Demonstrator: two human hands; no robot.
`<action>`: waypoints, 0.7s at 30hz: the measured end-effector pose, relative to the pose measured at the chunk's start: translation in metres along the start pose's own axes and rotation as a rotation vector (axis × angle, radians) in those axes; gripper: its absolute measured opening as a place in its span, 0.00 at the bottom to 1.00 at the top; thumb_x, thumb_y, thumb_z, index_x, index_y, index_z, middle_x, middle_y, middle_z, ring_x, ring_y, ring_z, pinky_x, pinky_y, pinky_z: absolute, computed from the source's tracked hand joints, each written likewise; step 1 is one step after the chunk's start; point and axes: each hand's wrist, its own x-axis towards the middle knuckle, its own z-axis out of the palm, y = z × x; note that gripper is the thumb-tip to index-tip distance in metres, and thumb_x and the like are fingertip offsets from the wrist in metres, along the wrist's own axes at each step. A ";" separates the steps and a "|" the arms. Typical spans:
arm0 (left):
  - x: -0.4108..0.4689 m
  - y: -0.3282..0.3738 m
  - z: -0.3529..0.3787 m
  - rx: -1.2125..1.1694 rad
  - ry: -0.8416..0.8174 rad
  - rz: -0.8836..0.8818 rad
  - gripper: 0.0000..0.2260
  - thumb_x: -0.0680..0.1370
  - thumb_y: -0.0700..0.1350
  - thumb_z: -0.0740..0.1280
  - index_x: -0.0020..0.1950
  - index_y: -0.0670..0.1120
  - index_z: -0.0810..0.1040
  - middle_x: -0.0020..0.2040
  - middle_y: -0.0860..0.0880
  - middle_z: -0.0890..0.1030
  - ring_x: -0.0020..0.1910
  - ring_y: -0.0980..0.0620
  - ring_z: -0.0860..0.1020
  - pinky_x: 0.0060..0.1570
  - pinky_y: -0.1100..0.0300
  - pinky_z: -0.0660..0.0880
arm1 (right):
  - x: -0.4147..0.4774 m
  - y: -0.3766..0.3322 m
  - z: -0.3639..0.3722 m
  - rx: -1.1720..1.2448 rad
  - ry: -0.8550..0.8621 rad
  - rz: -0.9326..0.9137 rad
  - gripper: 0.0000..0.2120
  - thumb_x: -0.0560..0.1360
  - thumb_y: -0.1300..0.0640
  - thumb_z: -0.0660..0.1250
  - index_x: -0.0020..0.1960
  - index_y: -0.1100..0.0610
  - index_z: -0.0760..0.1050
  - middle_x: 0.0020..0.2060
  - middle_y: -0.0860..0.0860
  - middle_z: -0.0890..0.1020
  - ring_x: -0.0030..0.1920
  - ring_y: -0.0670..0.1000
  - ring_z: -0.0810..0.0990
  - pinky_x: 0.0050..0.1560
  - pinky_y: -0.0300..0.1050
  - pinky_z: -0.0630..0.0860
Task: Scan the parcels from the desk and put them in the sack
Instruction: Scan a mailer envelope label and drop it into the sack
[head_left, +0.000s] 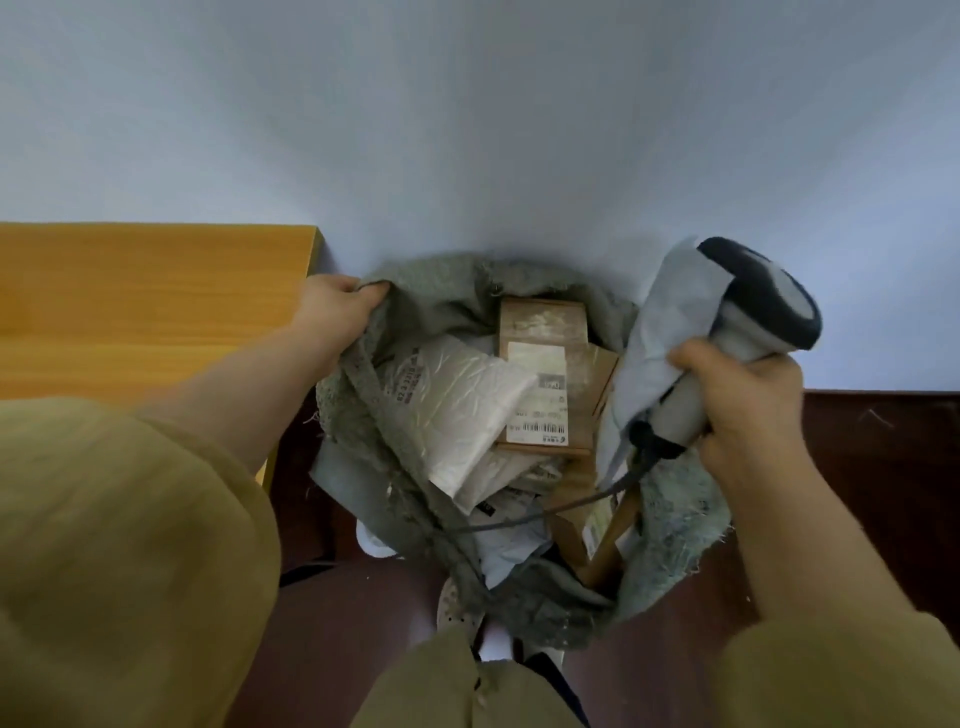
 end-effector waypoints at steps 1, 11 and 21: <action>-0.001 -0.001 -0.002 0.005 -0.006 -0.002 0.12 0.78 0.53 0.66 0.37 0.49 0.74 0.42 0.43 0.76 0.36 0.47 0.73 0.43 0.53 0.73 | -0.006 -0.007 0.002 0.091 0.006 0.024 0.11 0.68 0.69 0.71 0.45 0.55 0.76 0.42 0.50 0.82 0.47 0.53 0.82 0.48 0.50 0.79; 0.011 -0.015 -0.011 0.059 -0.010 0.056 0.14 0.79 0.50 0.66 0.36 0.44 0.73 0.37 0.42 0.73 0.36 0.48 0.72 0.36 0.56 0.69 | -0.032 0.002 0.055 0.583 -0.100 0.320 0.08 0.74 0.68 0.61 0.49 0.59 0.75 0.42 0.53 0.81 0.42 0.53 0.81 0.42 0.48 0.82; 0.025 -0.014 -0.017 0.087 -0.033 0.090 0.16 0.78 0.51 0.66 0.33 0.45 0.70 0.33 0.43 0.71 0.34 0.48 0.71 0.36 0.57 0.67 | -0.046 -0.002 0.067 0.590 -0.058 0.227 0.14 0.70 0.69 0.64 0.55 0.60 0.77 0.50 0.54 0.83 0.50 0.54 0.83 0.40 0.47 0.81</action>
